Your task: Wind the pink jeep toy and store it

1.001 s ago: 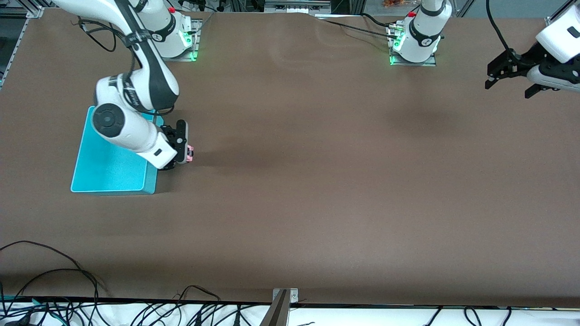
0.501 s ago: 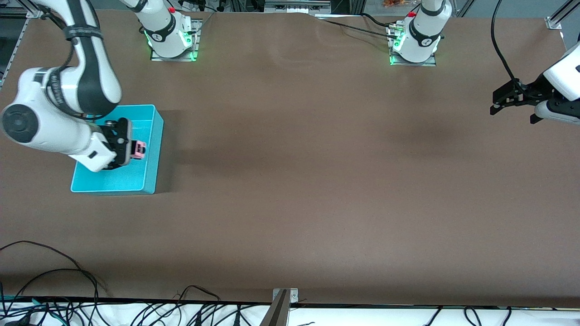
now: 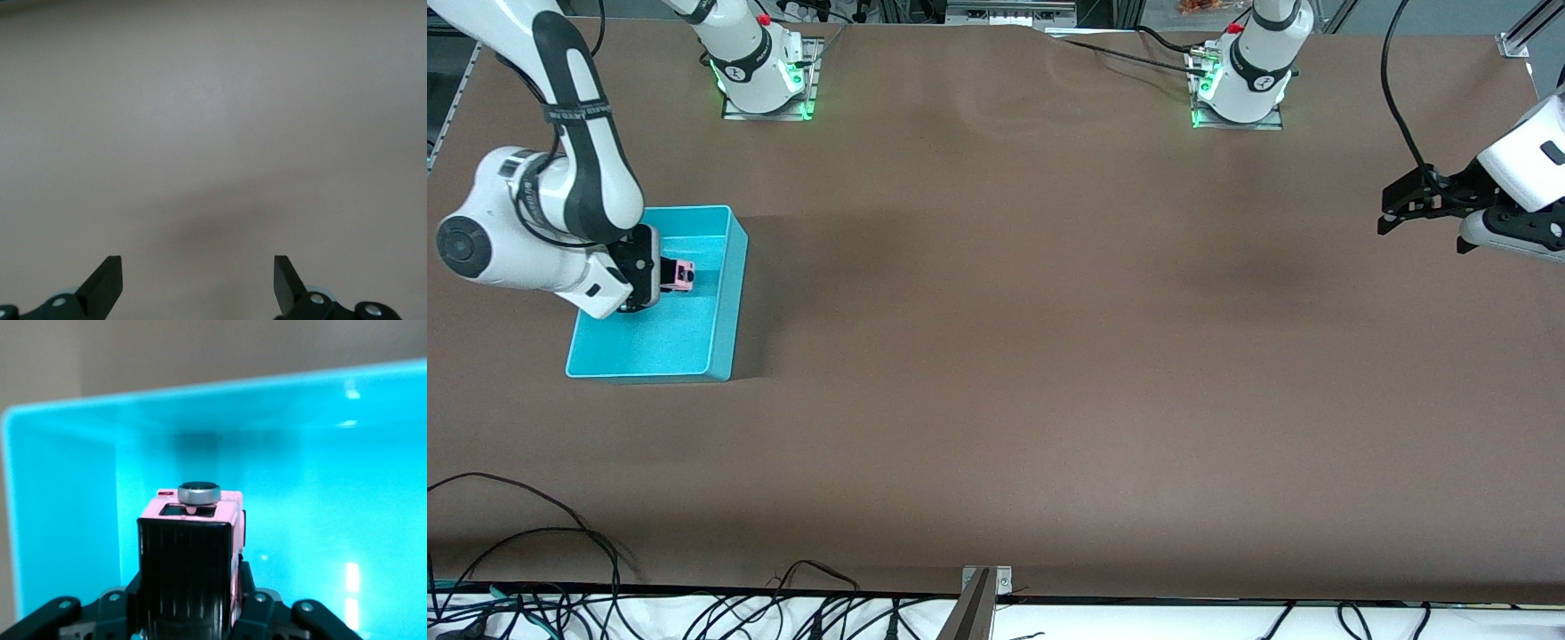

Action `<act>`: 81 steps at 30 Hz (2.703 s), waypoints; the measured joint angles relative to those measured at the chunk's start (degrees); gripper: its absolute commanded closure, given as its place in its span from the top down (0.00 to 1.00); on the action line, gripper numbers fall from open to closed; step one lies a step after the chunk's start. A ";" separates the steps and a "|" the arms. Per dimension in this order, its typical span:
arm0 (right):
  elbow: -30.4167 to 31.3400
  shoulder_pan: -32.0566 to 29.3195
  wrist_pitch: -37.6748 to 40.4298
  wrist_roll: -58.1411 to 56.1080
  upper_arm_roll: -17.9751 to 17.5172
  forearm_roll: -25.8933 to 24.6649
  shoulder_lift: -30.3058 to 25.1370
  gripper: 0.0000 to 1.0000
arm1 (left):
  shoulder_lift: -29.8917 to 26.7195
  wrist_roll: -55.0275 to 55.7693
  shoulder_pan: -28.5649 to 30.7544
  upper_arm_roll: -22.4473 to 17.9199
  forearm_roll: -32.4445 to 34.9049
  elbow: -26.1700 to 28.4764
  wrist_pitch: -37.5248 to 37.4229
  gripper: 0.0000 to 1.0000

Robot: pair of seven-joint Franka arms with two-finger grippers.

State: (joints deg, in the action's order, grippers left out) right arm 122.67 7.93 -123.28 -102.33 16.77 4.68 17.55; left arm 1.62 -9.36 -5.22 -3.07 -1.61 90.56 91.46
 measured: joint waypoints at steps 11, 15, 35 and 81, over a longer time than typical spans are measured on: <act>3.44 -2.36 -5.15 -0.82 0.03 0.00 4.06 0.40 | 0.00 11.96 -2.87 -0.05 0.15 -0.10 -0.01 1.00; 3.36 -2.66 -5.87 -1.32 0.02 0.00 4.79 1.00 | 0.00 12.23 -2.91 -0.19 0.31 -0.11 -0.01 1.00; -18.48 -1.53 14.17 -0.73 -2.41 2.33 3.62 1.00 | 0.17 12.86 -2.98 -0.51 1.19 -0.28 -0.21 1.00; -47.03 6.43 29.55 97.31 -3.23 4.28 3.69 1.00 | 0.12 13.32 -2.47 -0.62 1.11 -1.75 -3.68 1.00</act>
State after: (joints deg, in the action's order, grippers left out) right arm 75.65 14.36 -93.72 -5.02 13.54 8.96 21.24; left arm 1.75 3.96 -7.70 -3.69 -0.50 88.82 87.78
